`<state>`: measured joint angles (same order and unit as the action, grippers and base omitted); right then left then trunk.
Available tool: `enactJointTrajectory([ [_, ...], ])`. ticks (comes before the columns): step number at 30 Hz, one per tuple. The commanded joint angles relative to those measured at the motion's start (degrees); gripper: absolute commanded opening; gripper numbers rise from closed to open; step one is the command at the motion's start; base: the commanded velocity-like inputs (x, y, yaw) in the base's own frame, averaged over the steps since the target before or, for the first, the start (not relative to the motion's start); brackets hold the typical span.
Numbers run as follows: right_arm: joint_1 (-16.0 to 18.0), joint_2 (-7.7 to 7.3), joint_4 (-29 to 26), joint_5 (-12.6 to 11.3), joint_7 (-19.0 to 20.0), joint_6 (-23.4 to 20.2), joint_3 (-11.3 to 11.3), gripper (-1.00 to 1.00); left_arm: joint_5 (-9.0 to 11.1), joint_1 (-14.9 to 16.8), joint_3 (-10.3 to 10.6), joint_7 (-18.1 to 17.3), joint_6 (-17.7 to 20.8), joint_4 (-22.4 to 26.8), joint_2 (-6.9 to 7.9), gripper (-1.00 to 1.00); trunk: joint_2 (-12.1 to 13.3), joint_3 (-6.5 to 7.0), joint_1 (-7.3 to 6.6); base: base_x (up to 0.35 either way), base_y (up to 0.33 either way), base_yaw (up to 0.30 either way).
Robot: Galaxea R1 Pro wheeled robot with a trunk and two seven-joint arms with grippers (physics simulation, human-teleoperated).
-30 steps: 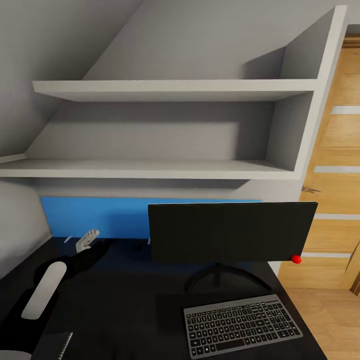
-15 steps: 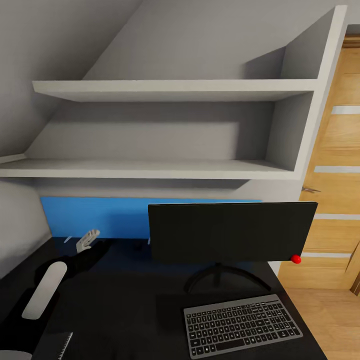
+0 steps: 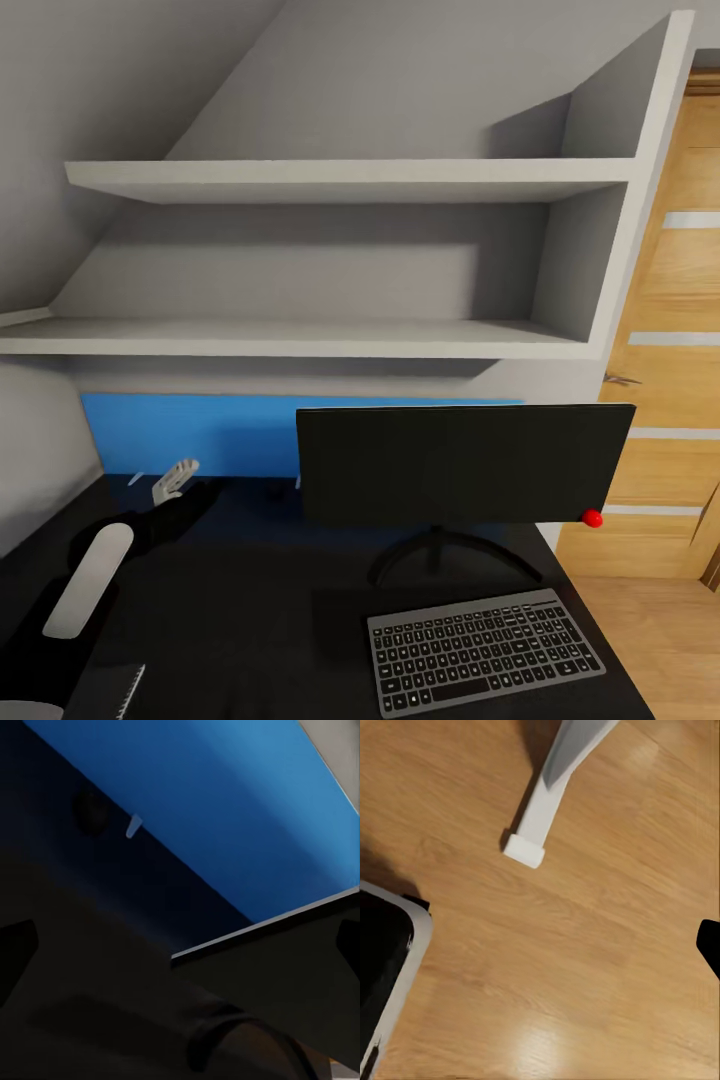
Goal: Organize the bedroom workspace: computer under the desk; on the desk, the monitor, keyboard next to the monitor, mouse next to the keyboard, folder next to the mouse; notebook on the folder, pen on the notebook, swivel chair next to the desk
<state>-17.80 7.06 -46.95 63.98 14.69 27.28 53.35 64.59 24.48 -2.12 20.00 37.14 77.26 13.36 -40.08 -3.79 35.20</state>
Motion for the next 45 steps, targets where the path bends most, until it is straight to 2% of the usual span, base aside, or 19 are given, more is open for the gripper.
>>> enactJointTrajectory([
  [1,-0.24,0.54,-0.97,0.68,1.87,0.34,0.3,1.0,0.61,0.04,-0.03,0.51,0.16,0.07,0.01,1.0,-0.08,-0.09,0.03,0.038,0.0,0.0],
  [4,-0.9,1.68,-2.83,1.98,5.89,0.43,0.33,1.0,0.62,0.04,-0.06,0.49,0.14,0.08,0.02,1.0,-0.08,-0.09,0.03,0.083,0.0,0.0],
  [10,-1.26,2.18,-3.85,2.74,8.3,0.53,0.34,1.0,0.61,0.04,-0.13,0.48,0.06,0.28,0.08,1.0,-0.08,-0.09,0.03,0.191,0.0,0.0],
  [30,-1.25,1.91,-2.52,3.01,8.95,0.16,0.43,1.0,0.55,0.04,-0.03,0.56,-0.45,0.97,0.1,1.0,-0.08,-0.09,0.03,0.15,0.0,0.0],
  [45,-1.11,1.82,-2.45,3.02,8.95,0.14,0.59,1.0,0.5,0.04,-0.07,0.57,-0.48,0.89,0.09,1.0,-0.08,-0.09,0.03,0.026,0.0,0.0],
])
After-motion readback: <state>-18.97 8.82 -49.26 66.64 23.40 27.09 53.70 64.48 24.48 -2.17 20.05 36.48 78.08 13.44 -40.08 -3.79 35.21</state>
